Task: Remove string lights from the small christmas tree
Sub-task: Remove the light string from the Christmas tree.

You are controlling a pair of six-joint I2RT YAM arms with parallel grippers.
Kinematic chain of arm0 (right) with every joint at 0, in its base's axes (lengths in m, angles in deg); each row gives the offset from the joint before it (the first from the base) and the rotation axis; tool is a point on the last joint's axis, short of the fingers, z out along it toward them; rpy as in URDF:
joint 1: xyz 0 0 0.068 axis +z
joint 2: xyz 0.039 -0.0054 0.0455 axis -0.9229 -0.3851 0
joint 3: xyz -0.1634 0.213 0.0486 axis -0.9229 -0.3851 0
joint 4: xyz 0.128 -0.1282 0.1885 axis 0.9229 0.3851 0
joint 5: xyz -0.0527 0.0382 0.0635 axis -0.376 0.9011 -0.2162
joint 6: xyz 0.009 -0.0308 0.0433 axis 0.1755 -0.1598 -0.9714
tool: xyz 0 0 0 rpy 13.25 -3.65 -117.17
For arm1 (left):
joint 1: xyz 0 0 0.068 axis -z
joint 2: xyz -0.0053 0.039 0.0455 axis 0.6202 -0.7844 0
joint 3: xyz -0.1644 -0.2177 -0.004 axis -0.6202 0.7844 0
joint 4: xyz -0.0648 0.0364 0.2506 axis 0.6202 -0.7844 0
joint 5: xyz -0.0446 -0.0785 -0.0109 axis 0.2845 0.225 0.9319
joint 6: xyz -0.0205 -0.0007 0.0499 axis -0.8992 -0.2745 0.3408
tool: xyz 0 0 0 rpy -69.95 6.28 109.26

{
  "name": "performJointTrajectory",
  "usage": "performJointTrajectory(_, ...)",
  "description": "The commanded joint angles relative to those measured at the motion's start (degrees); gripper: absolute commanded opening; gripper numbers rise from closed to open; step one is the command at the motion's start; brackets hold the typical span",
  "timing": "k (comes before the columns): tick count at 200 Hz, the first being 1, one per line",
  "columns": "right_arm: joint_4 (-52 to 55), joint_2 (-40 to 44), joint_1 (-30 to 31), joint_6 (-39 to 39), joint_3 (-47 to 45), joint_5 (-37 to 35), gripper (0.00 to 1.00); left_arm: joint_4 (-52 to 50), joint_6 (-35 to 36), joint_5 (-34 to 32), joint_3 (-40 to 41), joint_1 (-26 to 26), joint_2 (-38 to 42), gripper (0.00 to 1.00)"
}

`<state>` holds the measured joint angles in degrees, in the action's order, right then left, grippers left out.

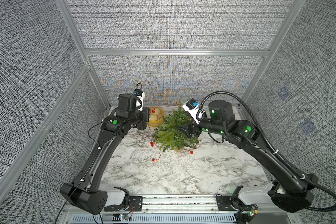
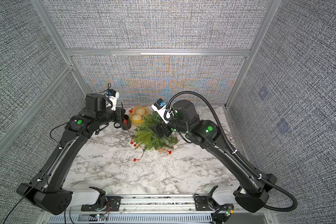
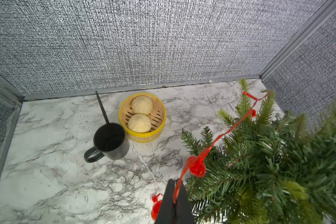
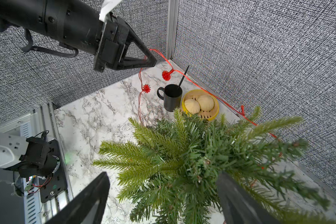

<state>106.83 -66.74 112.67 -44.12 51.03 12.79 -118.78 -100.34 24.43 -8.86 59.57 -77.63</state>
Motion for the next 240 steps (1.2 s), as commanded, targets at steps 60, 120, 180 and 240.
performJointTrajectory(60, -1.8, -0.5, -0.6, -0.6, 0.0, 1.0, 0.87, -5.1, 7.0, -3.2, -5.0, -0.1, -2.1, 0.00)
performJointTrajectory(120, -2.2, 0.2, -2.2, -1.2, -1.0, 0.6, 0.87, 0.2, 7.8, -3.3, -8.2, -0.1, -6.7, 0.00)
performJointTrajectory(180, -2.9, 2.0, -5.3, -2.3, -2.5, 0.7, 0.87, 1.3, 10.6, -4.5, -17.8, -0.1, -14.5, 0.00)
performJointTrajectory(240, -3.4, 4.3, -7.3, -3.3, -4.1, 1.1, 0.87, -2.0, 14.3, -4.6, -30.4, -0.1, -23.2, 0.00)
